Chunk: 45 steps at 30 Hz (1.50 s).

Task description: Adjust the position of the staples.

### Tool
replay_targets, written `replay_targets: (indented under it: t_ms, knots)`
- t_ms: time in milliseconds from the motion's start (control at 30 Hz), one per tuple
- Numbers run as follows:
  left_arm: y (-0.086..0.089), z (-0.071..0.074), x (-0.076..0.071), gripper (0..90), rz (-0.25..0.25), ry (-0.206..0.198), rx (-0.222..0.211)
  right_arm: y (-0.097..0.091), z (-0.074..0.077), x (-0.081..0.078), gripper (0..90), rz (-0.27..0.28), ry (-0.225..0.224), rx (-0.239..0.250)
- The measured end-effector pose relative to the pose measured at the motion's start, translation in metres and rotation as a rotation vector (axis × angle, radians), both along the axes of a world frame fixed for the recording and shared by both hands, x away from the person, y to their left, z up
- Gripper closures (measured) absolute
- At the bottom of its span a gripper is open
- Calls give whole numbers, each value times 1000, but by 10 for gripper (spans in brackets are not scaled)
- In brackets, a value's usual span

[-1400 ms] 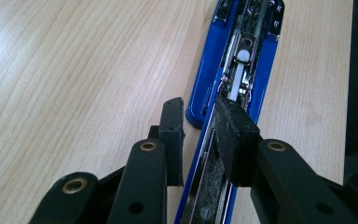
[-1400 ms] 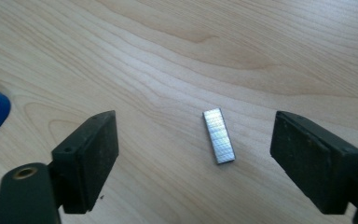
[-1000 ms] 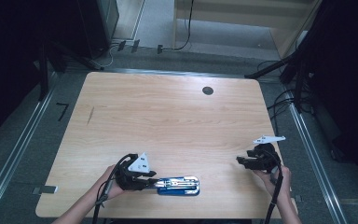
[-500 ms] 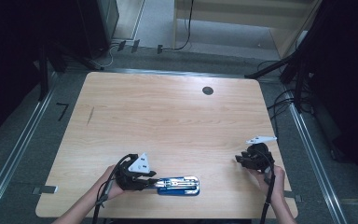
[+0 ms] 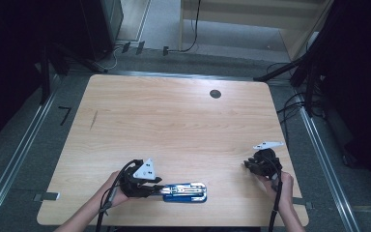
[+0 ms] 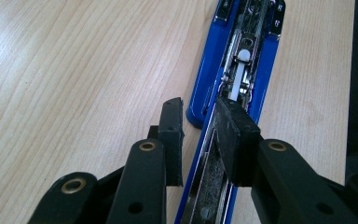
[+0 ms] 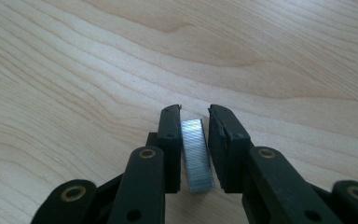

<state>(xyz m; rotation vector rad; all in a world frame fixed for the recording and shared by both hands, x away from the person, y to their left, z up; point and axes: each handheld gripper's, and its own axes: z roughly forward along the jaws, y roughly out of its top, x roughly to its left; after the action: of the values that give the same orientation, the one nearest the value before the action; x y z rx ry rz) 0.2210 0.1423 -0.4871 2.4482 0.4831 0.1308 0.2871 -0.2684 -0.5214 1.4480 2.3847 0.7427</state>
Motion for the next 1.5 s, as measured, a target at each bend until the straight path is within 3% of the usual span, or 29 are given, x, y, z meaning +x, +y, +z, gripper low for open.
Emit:
replay_targets:
  t_ms: [333, 700, 1500]
  knots:
    - [0, 0, 0, 731, 1, 0, 2, -1, 1, -1, 788, 5, -8, -14]
    - [0, 0, 0, 731, -1, 0, 2, -7, 14, -4, 789, 10, -32, 19]
    - [-1, 0, 0, 732, -2, -1, 3, 30, 30, -16, 789, 159, -40, 9]
